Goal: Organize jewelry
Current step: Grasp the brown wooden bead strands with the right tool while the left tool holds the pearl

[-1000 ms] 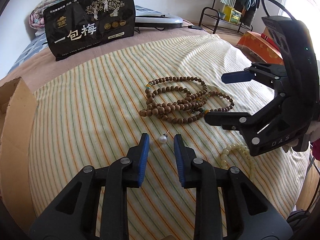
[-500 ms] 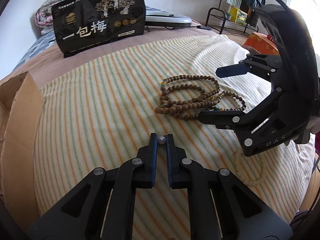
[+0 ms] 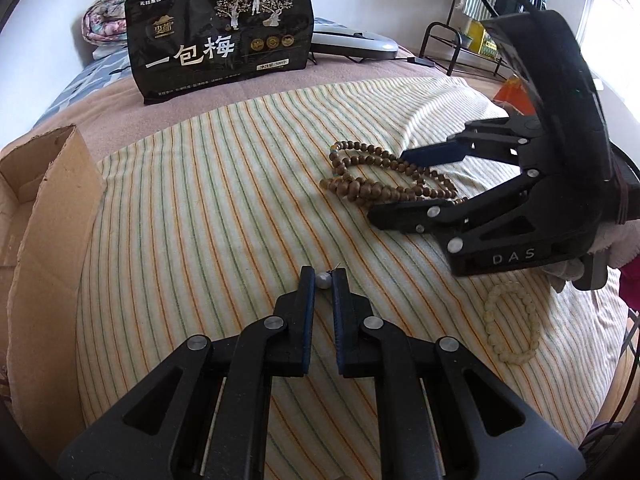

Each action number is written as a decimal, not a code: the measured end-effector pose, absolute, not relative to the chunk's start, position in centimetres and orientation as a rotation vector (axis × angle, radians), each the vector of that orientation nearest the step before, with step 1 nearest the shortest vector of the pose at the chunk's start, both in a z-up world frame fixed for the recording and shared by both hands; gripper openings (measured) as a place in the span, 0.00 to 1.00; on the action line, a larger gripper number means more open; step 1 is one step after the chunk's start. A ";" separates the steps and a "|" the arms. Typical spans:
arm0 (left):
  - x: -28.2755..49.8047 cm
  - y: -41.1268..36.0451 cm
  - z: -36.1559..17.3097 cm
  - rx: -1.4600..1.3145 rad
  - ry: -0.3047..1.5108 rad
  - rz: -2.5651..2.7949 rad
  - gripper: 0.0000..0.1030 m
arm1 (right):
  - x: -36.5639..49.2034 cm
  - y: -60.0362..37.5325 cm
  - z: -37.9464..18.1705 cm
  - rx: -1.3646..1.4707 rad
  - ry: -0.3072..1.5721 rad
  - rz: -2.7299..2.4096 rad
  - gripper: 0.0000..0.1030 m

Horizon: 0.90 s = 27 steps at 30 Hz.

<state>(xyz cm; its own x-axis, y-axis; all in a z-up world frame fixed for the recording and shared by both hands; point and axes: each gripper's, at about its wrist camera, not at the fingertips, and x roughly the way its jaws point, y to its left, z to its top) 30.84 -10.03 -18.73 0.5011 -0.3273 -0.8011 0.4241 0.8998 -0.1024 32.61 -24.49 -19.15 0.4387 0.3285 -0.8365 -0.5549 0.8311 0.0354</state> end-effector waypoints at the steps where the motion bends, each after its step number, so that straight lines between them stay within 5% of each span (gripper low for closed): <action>1: 30.9 -10.0 -18.7 0.109 0.943 -0.453 0.07 | 32.5 -24.5 -19.1 -0.256 0.973 0.561 0.54; 7: 30.7 -9.5 -18.4 0.092 0.943 -0.446 0.07 | 32.2 -24.8 -18.8 -0.242 0.986 0.553 0.17; 27: 27.4 -6.9 -11.8 0.071 0.849 -0.410 0.07 | 29.6 -26.4 -11.5 -0.117 0.878 0.451 0.10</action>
<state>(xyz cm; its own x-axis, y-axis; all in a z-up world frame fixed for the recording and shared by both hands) 27.44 -6.90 -11.77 0.5875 -0.3238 -0.7417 0.3795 0.9197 -0.1009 29.64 -26.43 -11.47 0.5516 0.3329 -0.7648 -0.4276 0.9001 0.0834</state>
